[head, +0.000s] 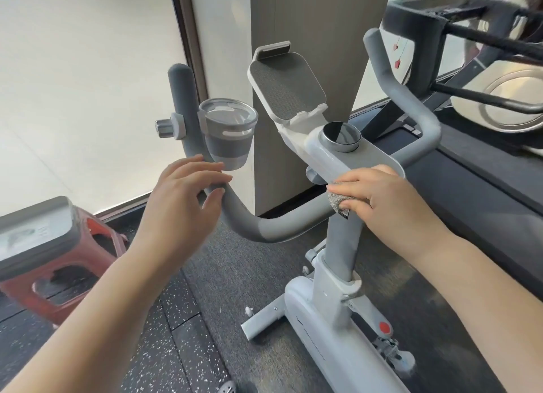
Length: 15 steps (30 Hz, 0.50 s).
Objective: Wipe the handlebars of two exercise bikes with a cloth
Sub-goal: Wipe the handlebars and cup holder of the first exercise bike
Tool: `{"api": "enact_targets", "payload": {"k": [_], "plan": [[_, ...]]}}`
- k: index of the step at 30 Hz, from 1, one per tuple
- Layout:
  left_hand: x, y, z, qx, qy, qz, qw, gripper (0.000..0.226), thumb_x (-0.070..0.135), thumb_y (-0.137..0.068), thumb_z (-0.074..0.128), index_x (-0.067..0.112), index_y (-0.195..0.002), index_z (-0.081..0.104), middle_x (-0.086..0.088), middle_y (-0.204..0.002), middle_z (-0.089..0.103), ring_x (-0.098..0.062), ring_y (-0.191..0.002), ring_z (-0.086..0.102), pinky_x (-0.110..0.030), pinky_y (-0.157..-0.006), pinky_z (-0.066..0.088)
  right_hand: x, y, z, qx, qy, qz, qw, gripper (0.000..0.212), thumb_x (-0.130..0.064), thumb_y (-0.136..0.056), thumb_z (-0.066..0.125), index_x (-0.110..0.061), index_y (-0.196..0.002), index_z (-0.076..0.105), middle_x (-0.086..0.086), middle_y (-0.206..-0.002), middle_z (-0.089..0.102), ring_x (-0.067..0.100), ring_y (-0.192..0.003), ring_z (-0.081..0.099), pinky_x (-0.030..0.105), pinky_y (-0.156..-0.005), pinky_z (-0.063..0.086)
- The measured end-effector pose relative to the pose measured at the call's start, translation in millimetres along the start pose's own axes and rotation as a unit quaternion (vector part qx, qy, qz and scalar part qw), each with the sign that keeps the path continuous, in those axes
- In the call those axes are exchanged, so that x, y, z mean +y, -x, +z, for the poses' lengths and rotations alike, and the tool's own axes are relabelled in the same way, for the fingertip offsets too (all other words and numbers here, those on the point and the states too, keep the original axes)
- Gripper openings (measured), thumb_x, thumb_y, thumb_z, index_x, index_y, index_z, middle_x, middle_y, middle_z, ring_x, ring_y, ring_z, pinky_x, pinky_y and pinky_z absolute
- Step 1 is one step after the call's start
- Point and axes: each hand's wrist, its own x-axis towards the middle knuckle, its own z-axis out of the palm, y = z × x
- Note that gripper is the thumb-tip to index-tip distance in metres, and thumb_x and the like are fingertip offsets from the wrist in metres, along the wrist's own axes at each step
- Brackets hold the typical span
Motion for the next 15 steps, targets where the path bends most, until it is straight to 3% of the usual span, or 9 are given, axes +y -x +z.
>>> {"api": "enact_targets", "payload": {"k": [3, 6, 11, 15], "plan": [[0, -1, 1, 0.003, -0.004, -0.003, 1.000, 0.021, 0.013, -0.086, 0.064, 0.023, -0.102, 0.073, 0.012, -0.113, 0.066, -0.015, -0.125, 0.049, -0.021, -0.103, 0.028, 3, 1, -3, 0.020, 0.007, 0.028, 0.999, 0.030, -0.008, -0.084, 0.068, -0.024, -0.109, 0.073, -0.005, -0.112, 0.067, 0.022, -0.106, 0.050, 0.018, -0.094, 0.030], [0, -1, 1, 0.005, -0.005, -0.004, 1.000, 0.020, 0.013, -0.086, 0.064, 0.023, -0.100, 0.074, 0.012, -0.112, 0.067, -0.016, -0.123, 0.049, -0.020, -0.103, 0.027, -5, 5, 0, 0.059, -0.035, 0.019, 0.997, 0.031, -0.009, -0.081, 0.071, -0.024, -0.109, 0.073, -0.005, -0.109, 0.067, 0.022, -0.104, 0.054, 0.028, -0.096, 0.040], [2, -2, 2, 0.015, -0.003, -0.003, 1.000, 0.019, 0.011, -0.085, 0.064, 0.021, -0.098, 0.074, 0.010, -0.109, 0.068, -0.018, -0.121, 0.051, -0.019, -0.101, 0.027, -13, 12, 15, 0.051, -0.053, -0.015, 0.997, 0.030, -0.017, -0.080, 0.072, -0.027, -0.109, 0.073, -0.011, -0.111, 0.066, 0.015, -0.101, 0.052, 0.013, -0.094, 0.036], [3, -2, 3, 0.022, 0.001, -0.007, 1.000, 0.019, 0.009, -0.084, 0.065, 0.022, -0.096, 0.074, 0.014, -0.105, 0.066, -0.017, -0.117, 0.051, -0.008, -0.097, 0.022, 3, 11, 8, 0.068, -0.011, 0.030, 0.997, 0.031, -0.011, -0.080, 0.072, -0.027, -0.107, 0.074, -0.009, -0.110, 0.067, 0.021, -0.101, 0.052, 0.019, -0.093, 0.034]]}}
